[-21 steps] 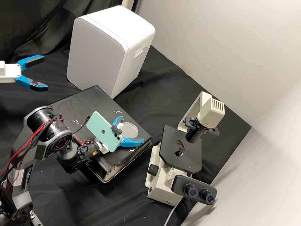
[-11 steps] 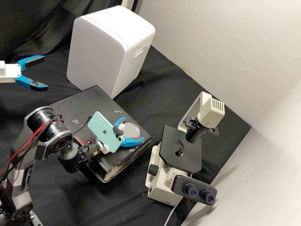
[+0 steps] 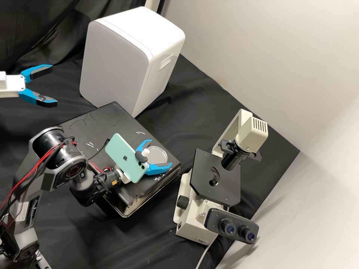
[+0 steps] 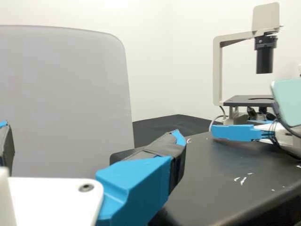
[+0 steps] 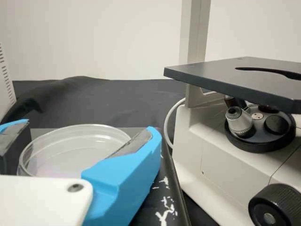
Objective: Place the petri dish on the microscope
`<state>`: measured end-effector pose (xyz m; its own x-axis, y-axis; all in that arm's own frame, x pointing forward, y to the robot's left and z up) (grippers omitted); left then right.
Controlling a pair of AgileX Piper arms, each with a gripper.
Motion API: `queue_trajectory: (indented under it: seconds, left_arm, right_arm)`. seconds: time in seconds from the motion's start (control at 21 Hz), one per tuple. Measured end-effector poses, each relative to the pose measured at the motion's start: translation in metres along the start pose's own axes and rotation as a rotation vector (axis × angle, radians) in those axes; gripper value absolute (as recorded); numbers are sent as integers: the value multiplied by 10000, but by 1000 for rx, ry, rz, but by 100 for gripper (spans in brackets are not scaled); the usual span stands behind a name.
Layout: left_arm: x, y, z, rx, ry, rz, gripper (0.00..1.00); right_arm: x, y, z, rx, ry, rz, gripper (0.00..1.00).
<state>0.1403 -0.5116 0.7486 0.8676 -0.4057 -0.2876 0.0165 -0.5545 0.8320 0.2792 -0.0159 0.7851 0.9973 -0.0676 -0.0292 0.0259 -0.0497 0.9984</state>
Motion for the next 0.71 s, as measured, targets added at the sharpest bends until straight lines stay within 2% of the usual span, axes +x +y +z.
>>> queue_trajectory:
  seconds: [0.1,0.19,0.33,0.48,0.71]
  left_arm:
    - [1,2,-7,3,2,1,100]
    - [1,2,0,9,-7,1,100]
    - [2,2,2,13,-13,1,100]
    - [2,2,2,13,-13,1,100]
    - [6,-9,1,15,-12,-6,100]
  right_arm:
    - [-10,52,-22,-3,11,15,0]
    - [-39,114,-11,-2,-2,24,0]
    - [-72,272,-15,25,-4,74,0]
    - [-119,436,-39,41,14,128,0]
    - [-200,643,-96,64,56,188,0]
